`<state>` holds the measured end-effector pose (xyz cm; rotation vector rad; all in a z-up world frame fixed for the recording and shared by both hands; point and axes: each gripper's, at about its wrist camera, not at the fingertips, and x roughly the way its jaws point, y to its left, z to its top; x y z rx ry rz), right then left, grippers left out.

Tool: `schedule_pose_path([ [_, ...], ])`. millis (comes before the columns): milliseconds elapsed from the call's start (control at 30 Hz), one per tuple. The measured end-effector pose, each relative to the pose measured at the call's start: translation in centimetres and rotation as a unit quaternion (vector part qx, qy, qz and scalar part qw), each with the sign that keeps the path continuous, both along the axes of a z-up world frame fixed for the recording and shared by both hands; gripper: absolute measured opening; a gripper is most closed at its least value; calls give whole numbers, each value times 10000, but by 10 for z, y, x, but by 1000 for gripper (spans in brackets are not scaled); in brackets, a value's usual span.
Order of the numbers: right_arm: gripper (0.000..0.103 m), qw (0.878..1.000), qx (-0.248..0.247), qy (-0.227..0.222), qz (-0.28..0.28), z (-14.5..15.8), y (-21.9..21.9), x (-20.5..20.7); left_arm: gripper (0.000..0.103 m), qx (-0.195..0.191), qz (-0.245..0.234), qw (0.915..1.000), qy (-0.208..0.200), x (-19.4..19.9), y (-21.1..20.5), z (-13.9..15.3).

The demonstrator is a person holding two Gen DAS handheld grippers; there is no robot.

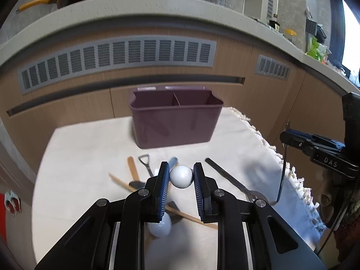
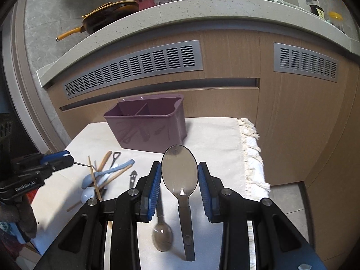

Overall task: Organize utensils
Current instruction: 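Lift the white-ball utensil and drop it into the maroon holder with the left gripper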

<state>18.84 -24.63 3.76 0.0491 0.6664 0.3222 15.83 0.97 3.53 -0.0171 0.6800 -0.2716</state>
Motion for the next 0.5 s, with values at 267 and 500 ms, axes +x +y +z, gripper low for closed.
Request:
schedule_pose_path([
  [267, 30, 9996, -94, -242, 108, 20, 19, -1, 22, -726, -303, 9969, 15, 2, 27, 33],
  [500, 30, 9916, 292, -1217, 317, 104, 32, 24, 22, -1357, -723, 9854, -737, 34, 36, 129],
])
